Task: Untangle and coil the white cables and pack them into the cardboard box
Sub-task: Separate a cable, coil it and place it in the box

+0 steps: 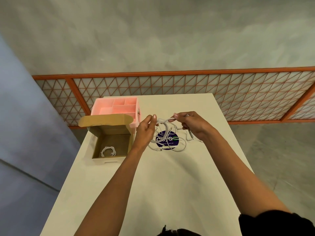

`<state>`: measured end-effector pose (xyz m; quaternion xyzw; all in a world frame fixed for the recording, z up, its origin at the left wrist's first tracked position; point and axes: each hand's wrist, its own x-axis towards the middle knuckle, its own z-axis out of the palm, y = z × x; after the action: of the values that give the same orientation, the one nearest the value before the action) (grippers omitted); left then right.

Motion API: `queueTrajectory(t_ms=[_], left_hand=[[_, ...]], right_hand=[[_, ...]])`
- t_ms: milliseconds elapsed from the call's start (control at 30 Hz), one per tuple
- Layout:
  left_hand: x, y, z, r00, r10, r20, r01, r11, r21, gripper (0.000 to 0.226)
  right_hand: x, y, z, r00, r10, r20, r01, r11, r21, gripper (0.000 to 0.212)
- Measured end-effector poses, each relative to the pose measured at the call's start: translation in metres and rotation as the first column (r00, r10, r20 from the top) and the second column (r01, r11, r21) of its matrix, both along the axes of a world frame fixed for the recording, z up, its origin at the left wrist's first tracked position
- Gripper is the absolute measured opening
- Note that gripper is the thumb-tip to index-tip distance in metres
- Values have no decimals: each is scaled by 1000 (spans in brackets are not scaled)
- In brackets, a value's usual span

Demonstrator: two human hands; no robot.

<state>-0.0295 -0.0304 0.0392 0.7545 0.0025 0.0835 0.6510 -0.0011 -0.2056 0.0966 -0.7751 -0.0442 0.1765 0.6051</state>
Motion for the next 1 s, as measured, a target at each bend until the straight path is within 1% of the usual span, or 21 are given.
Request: queueTrajectory(t_ms=[67, 167, 300, 367, 433, 467, 500, 533, 567, 633, 667, 700, 767, 833, 867, 900, 933, 1000], left_hand=[[-4, 0, 1, 999, -36, 16, 36, 999, -4, 20], [-1, 1, 4, 997, -80, 12, 80, 997, -16, 15], [1, -2, 10, 999, -50, 0, 50, 994, -96, 15], [1, -3, 10, 1000, -16, -7, 15, 994, -107, 15], [2, -1, 5, 999, 43, -22, -46, 993, -109, 12], [4, 0, 2, 996, 79, -40, -83, 989, -126, 11], [4, 1, 1, 992, 111, -63, -120, 981, -151, 9], [5, 2, 0, 988, 134, -82, -147, 972, -181, 8], [5, 2, 0, 985, 146, -95, -163, 963, -213, 7], [6, 3, 1, 980, 165, -111, -189, 947, -261, 7], [7, 4, 2, 977, 180, -118, -206, 942, -266, 7], [7, 5, 3, 973, 193, -124, -219, 939, -263, 7], [9, 6, 3, 970, 206, -126, -231, 943, -238, 7], [9, 6, 2, 971, 204, -124, -227, 949, -219, 8], [9, 5, 1, 973, 195, -122, -218, 951, -218, 9], [10, 5, 1, 976, 182, -121, -205, 954, -217, 11], [10, 3, 1, 979, 167, -118, -190, 958, -214, 12], [10, -2, 2, 982, 149, -117, -170, 964, -203, 13]], right_hand=[[2, 1, -1, 1000, -17, -24, 18, 1000, 13, 24], [6, 2, -3, 997, -42, -66, 45, 998, 54, 26], [9, 2, -4, 989, -89, -120, 108, 981, 159, 26], [9, 2, -4, 989, -100, -111, 121, 973, 199, 36], [10, 1, -9, 984, -123, -126, 150, 960, 238, 58], [11, 0, -14, 978, -146, -152, 185, 940, 286, 67], [13, 0, -19, 967, -176, -182, 231, 906, 355, 72], [14, -1, -25, 956, -214, -202, 282, 862, 422, 71], [14, -2, -30, 942, -261, -209, 331, 812, 481, 65], [13, -4, -38, 920, -343, -189, 389, 739, 550, 47], [12, -5, -43, 920, -362, -153, 383, 739, 555, 39], [11, -5, -47, 927, -363, -99, 355, 760, 544, 32], [8, -4, -54, 936, -351, 18, 298, 820, 489, 25], [7, -3, -59, 926, -353, 136, 286, 888, 359, 22], [7, -2, -60, 914, -361, 185, 298, 908, 296, 20], [7, 1, -62, 899, -384, 210, 324, 906, 272, 18], [7, 4, -62, 882, -426, 202, 362, 887, 287, 17], [8, 12, -62, 858, -496, 133, 418, 825, 379, 14]])
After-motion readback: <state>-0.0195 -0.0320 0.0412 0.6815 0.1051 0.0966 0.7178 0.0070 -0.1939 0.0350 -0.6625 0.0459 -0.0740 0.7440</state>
